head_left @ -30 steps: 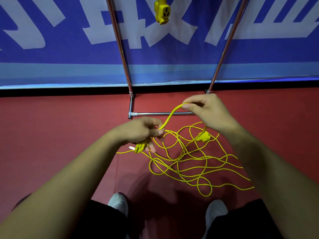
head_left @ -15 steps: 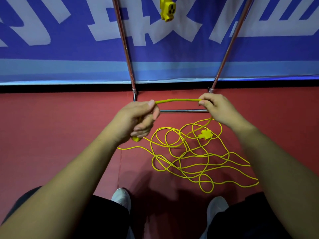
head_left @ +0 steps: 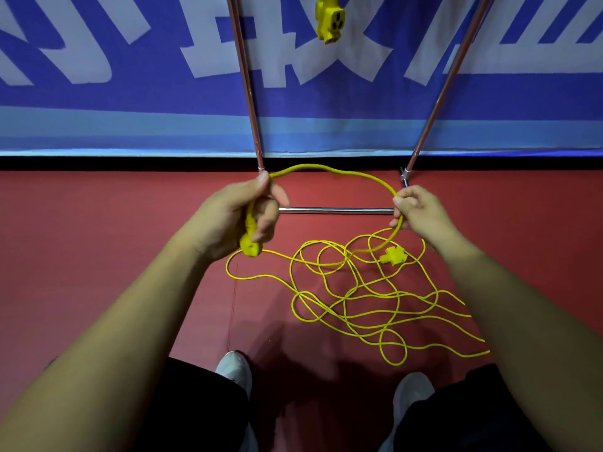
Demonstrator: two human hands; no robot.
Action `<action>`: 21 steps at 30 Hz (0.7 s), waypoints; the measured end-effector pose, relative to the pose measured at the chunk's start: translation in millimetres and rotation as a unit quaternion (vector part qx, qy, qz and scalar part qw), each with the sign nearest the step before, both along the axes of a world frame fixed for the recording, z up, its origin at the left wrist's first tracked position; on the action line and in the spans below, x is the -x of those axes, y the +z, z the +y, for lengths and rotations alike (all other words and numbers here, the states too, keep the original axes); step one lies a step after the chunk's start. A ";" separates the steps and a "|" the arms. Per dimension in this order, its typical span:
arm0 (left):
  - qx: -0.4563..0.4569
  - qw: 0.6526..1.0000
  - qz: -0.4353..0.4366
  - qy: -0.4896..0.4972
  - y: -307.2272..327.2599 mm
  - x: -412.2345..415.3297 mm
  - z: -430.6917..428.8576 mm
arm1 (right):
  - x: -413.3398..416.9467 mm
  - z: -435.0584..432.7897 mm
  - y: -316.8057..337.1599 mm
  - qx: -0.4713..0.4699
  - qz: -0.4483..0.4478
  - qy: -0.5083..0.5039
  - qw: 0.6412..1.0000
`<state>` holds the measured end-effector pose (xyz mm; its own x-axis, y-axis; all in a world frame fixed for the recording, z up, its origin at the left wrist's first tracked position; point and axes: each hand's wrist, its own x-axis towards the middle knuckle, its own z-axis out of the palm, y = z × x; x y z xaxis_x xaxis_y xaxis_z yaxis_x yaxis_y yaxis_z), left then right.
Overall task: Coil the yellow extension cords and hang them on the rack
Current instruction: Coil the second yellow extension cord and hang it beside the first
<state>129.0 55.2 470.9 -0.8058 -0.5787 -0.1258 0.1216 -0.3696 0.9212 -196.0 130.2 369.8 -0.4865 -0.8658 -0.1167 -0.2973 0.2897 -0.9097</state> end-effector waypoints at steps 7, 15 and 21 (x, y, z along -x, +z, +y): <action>-0.040 0.995 -0.054 -0.075 -14.0 9.1 10.1 | -9.3 -11.2 6.5 0.037 0.066 -0.057 0.995; -0.103 0.994 -0.011 0.045 -17.4 5.9 -6.3 | 7.3 -3.7 -5.9 0.001 0.167 -0.083 0.982; -0.111 0.993 -0.025 -0.030 -16.1 8.8 3.0 | 0.0 -8.6 -0.6 0.034 0.154 -0.064 0.985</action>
